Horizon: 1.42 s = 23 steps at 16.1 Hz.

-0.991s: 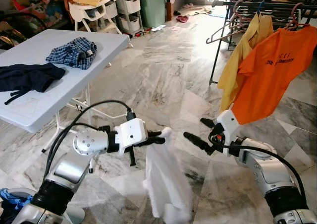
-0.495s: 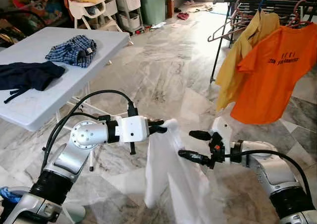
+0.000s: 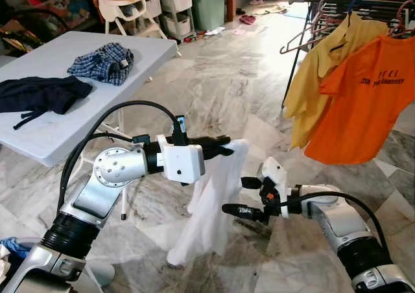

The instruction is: Hang hanger

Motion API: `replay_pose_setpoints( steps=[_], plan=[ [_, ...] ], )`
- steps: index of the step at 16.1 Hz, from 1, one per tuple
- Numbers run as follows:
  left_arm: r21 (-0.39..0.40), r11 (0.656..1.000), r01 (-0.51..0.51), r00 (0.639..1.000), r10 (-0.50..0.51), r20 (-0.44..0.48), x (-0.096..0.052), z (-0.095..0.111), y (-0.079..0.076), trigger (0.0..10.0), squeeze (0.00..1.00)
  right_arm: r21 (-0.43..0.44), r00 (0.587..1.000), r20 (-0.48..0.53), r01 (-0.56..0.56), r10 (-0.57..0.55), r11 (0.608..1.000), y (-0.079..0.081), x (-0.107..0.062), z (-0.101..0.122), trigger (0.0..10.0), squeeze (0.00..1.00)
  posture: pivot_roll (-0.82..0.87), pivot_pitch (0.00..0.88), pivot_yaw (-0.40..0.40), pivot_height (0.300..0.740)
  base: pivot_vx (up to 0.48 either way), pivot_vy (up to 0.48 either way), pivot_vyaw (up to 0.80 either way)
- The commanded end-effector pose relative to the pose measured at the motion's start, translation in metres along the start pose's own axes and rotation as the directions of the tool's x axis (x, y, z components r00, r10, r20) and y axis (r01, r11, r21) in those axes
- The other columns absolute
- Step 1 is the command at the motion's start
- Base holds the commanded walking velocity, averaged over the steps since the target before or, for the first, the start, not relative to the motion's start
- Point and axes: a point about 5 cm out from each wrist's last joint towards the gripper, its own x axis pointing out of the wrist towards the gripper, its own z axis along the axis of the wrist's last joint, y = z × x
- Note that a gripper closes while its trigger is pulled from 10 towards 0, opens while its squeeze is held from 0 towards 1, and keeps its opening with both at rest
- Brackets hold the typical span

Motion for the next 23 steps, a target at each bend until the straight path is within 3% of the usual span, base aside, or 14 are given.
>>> replay_pose_setpoints(
  steps=[1, 3, 5, 6, 7, 10, 13, 15, 16, 18, 20, 22, 23],
  plan=[
    [0.038, 0.999, -0.013, 1.000, 0.012, 0.022, -0.005, 0.008, 0.010, 10.0, 0.00, -0.043, 1.000, 0.003, 0.001, -0.001, 0.999, -0.002, 0.005, 0.008, 10.0, 0.00, 0.04, 0.042, 0.105, 0.740, 0.000, 0.000, 0.00],
    [0.057, 0.998, 0.004, 1.000, -0.005, 0.019, -0.010, 0.010, 0.010, 10.0, 0.00, -0.052, 1.000, 0.000, 0.001, -0.001, 0.999, -0.005, 0.005, 0.008, 10.0, 0.00, 0.05, 0.039, 0.106, 0.740, 0.000, 0.000, 0.00],
    [0.074, 0.997, 0.016, 1.000, -0.015, -0.019, -0.019, 0.005, 0.011, 10.0, 0.00, -0.110, 0.996, -0.070, 0.047, -0.054, 0.993, -0.012, 0.003, -0.001, 10.0, 0.00, 0.06, 0.034, 0.107, 0.740, 0.000, 0.000, 0.00],
    [0.076, 0.997, 0.014, 0.999, -0.011, -0.033, -0.024, 0.004, 0.012, 10.0, 0.00, -0.141, 0.991, -0.111, 0.055, -0.071, 0.988, -0.014, 0.001, -0.006, 9.0, 0.00, 0.06, 0.033, 0.107, 0.740, 0.000, 0.000, 0.00],
    [0.076, 0.997, 0.011, 0.999, -0.009, -0.037, -0.025, 0.003, 0.013, 10.0, 0.00, -0.153, 0.987, -0.142, 0.054, -0.076, 0.987, -0.015, -0.001, -0.011, 0.0, 0.00, 0.06, 0.031, 0.104, 0.740, 0.000, 0.000, 0.00],
    [0.082, 0.997, -0.005, 0.999, 0.009, -0.051, -0.027, 0.002, 0.016, 10.0, 0.00, -0.184, 0.951, -0.299, 0.023, -0.078, 0.983, -0.014, -0.013, -0.039, 0.0, 0.00, 0.06, 0.031, 0.102, 0.740, 0.000, 0.000, 0.00],
    [0.085, 0.996, -0.015, 0.998, 0.019, -0.053, -0.027, 0.002, 0.018, 10.0, 0.00, -0.189, 0.935, -0.340, 0.042, -0.106, 0.981, -0.014, -0.021, -0.054, 0.0, 0.00, 0.05, 0.034, 0.100, 0.740, 0.000, 0.000, 0.00],
    [0.076, 0.997, -0.019, 0.998, 0.024, -0.062, -0.027, -0.001, 0.016, 10.0, 0.00, -0.227, 0.920, -0.343, 0.112, -0.188, 0.967, -0.020, -0.028, -0.057, 0.0, 0.00, 0.05, 0.037, 0.100, 0.740, 0.000, 0.000, 0.00],
    [0.073, 0.997, -0.019, 0.997, 0.025, -0.074, -0.028, -0.003, 0.014, 10.0, 0.00, -0.287, 0.894, -0.351, 0.180, -0.279, 0.941, -0.026, -0.035, -0.058, 0.0, 0.00, 0.05, 0.038, 0.099, 0.740, 0.000, 0.000, 0.00],
    [0.070, 0.997, -0.025, 0.996, 0.031, -0.084, -0.029, -0.005, 0.012, 10.0, 0.00, -0.323, 0.858, -0.316, 0.304, -0.405, 0.896, -0.036, -0.043, -0.055, 0.0, 0.00, 0.05, 0.038, 0.097, 0.740, 0.000, 0.000, 0.00],
    [0.051, 0.998, -0.045, 0.993, 0.051, -0.109, -0.031, -0.010, 0.007, 10.0, 0.00, -0.305, 0.777, -0.199, 0.529, -0.597, 0.792, -0.049, -0.051, -0.047, 0.0, 0.00, 0.04, 0.038, 0.094, 0.740, 0.000, 0.000, 0.00],
    [0.037, 0.998, -0.056, 0.990, 0.060, -0.125, -0.034, -0.015, 0.002, 10.0, 0.00, -0.274, 0.721, -0.115, 0.638, -0.683, 0.720, -0.053, -0.056, -0.041, 0.0, 0.00, 0.04, 0.037, 0.094, 0.740, 0.000, 0.000, 0.00],
    [0.039, 0.996, -0.077, 0.988, 0.081, -0.133, -0.035, -0.017, -0.001, 10.0, 0.00, -0.244, 0.664, -0.069, 0.712, -0.744, 0.658, -0.057, -0.059, -0.039, 0.0, 0.00, 0.03, 0.038, 0.093, 0.740, 0.000, 0.000, 0.00]
  ],
)
